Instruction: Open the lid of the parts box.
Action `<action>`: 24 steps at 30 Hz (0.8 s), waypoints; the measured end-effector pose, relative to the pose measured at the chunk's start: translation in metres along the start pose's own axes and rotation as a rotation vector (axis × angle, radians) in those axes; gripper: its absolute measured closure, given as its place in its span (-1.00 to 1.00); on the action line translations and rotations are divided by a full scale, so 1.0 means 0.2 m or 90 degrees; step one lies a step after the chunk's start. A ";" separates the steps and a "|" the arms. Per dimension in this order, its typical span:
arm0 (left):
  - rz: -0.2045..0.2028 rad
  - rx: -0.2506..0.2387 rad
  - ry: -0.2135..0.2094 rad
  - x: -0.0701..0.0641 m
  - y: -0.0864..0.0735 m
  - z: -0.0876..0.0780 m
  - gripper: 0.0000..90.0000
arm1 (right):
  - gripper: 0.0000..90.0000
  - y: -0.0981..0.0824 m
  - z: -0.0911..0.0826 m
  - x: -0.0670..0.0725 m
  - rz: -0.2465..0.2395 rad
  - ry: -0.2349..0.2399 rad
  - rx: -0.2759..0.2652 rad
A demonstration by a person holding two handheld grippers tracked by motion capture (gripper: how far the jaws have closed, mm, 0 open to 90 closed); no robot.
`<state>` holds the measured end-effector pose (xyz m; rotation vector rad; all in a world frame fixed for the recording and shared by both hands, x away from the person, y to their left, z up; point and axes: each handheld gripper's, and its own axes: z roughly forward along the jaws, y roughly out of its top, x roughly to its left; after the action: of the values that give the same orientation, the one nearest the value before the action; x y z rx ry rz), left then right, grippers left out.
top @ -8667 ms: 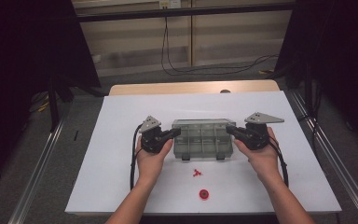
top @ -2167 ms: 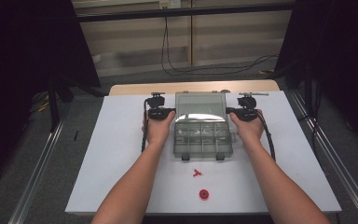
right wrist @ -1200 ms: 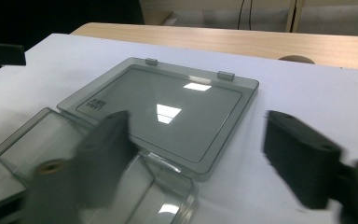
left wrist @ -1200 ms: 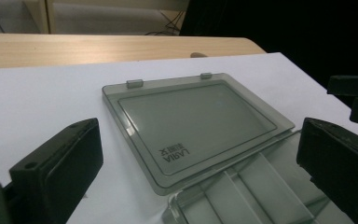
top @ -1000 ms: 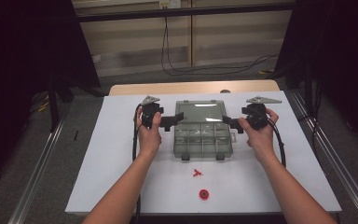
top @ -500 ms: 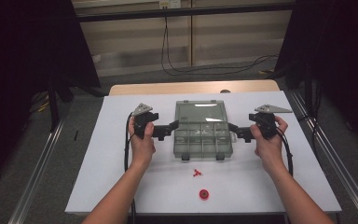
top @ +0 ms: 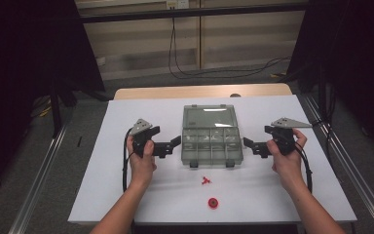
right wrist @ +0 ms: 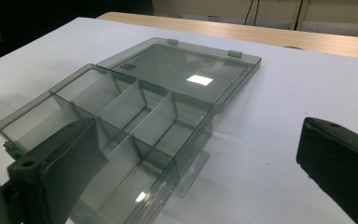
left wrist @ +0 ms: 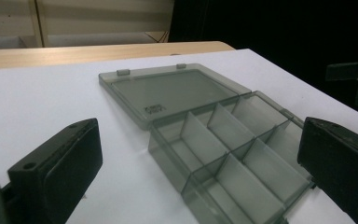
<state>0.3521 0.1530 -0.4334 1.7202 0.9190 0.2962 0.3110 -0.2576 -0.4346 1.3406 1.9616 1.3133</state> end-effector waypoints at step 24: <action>0.026 -0.027 0.047 0.02 -0.20 -0.28 -1.00 | -1.00 -0.12 -0.08 0.06 -0.008 0.022 -0.006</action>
<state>0.3033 0.1982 -0.4500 1.6995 0.9256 0.4052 0.2814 -0.2574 -0.4467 1.3064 1.9808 1.3466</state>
